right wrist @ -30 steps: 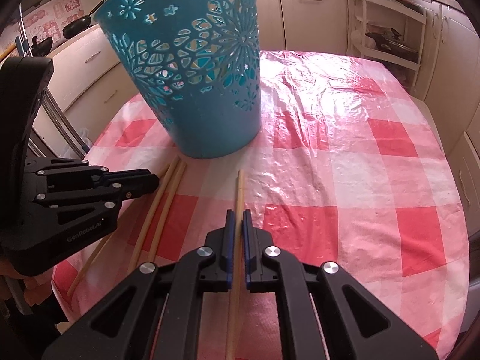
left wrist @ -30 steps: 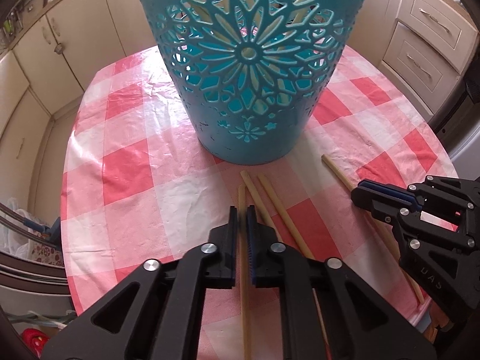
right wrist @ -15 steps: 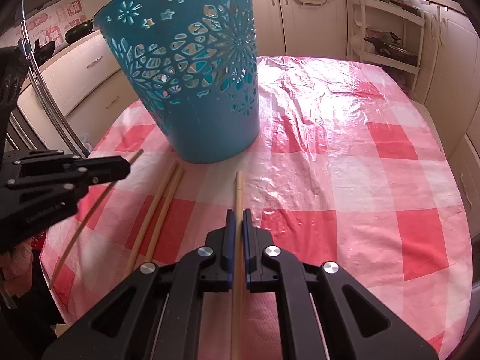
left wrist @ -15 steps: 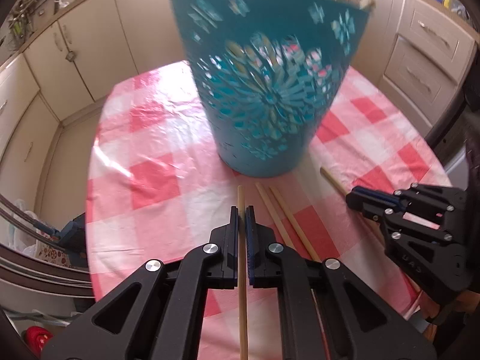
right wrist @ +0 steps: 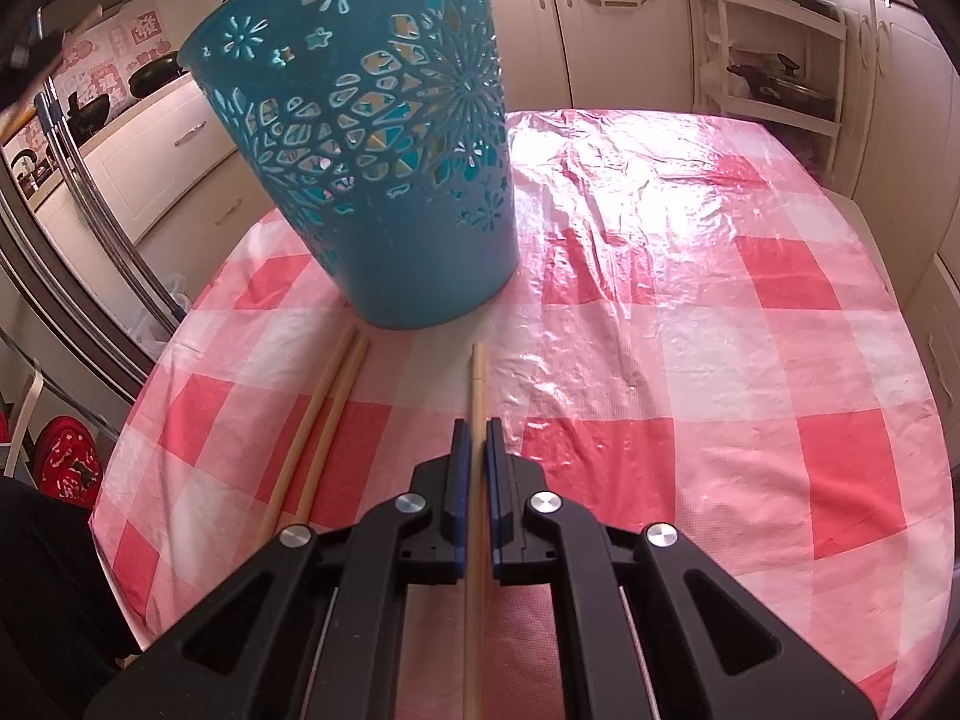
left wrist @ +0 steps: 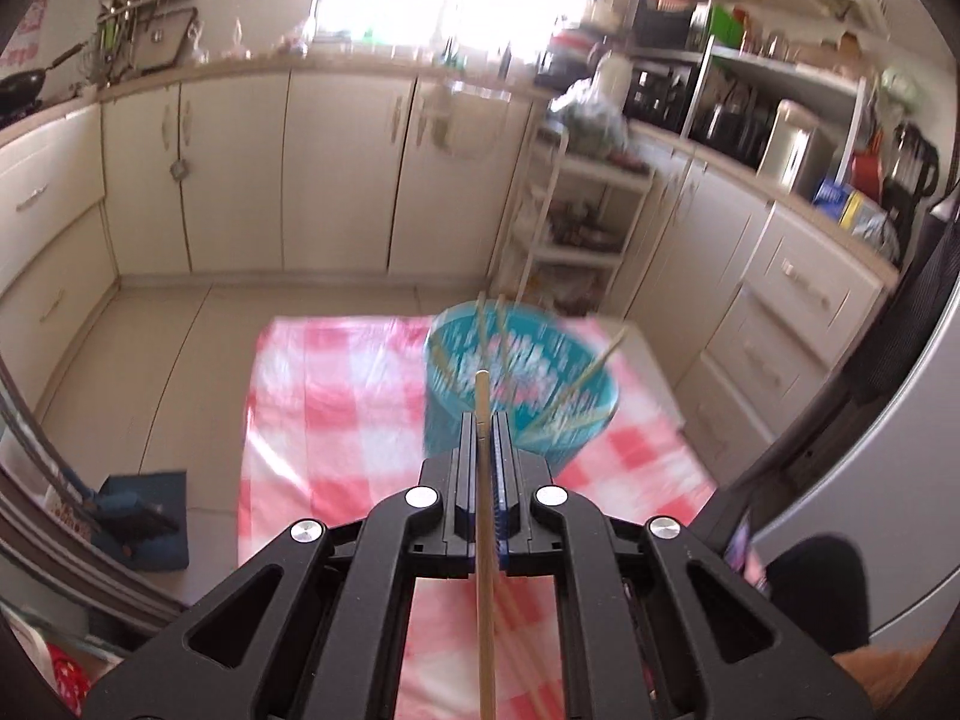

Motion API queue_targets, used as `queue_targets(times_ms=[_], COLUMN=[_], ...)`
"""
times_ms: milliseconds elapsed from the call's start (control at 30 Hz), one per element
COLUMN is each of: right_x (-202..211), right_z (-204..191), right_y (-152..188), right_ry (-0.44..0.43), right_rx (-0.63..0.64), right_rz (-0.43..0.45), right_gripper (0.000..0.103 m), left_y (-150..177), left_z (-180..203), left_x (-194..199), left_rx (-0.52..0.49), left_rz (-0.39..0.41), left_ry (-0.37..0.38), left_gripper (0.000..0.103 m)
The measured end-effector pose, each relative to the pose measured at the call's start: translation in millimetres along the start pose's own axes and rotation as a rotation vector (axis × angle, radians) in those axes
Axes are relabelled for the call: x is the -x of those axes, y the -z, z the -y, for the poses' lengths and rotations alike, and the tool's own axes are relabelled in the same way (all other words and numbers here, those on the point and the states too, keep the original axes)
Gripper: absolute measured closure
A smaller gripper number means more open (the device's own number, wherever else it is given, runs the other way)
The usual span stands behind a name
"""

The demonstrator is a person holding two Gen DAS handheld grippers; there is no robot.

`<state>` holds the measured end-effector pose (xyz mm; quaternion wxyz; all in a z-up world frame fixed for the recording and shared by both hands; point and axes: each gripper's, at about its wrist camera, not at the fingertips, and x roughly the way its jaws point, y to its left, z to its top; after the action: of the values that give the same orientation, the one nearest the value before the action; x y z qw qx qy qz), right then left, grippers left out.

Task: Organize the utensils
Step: 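Lift the chopstick over the teal basket and open the left gripper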

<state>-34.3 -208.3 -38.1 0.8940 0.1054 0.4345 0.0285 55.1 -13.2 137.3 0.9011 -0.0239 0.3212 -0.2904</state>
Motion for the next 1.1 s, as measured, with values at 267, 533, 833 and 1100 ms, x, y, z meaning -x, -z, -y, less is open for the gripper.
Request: queue_targets(times_ms=[267, 533, 833, 1100], right_x=[-1, -2, -3, -3], right_z=[4, 5, 7, 6], right_y=[-2, -3, -5, -6], right_ry=[-0.018, -0.026, -0.039, -0.034], right_rx=[-0.021, -0.027, -0.037, -0.030], right_rz=[-0.006, -0.012, -0.018, -0.016], right_gripper=[0.098, 0.098, 0.098, 0.098], left_y=[-76, -99, -75, -46], left_z=[27, 20, 9, 8], left_x=[-1, -60, -108, -116], left_rx=[0.025, 0.111, 0.134, 0.074], left_rz=[0.281, 0.392, 0.363, 0.284], left_ry=[0.039, -0.010, -0.065, -0.111], left_gripper=[0.099, 0.099, 0.098, 0.098])
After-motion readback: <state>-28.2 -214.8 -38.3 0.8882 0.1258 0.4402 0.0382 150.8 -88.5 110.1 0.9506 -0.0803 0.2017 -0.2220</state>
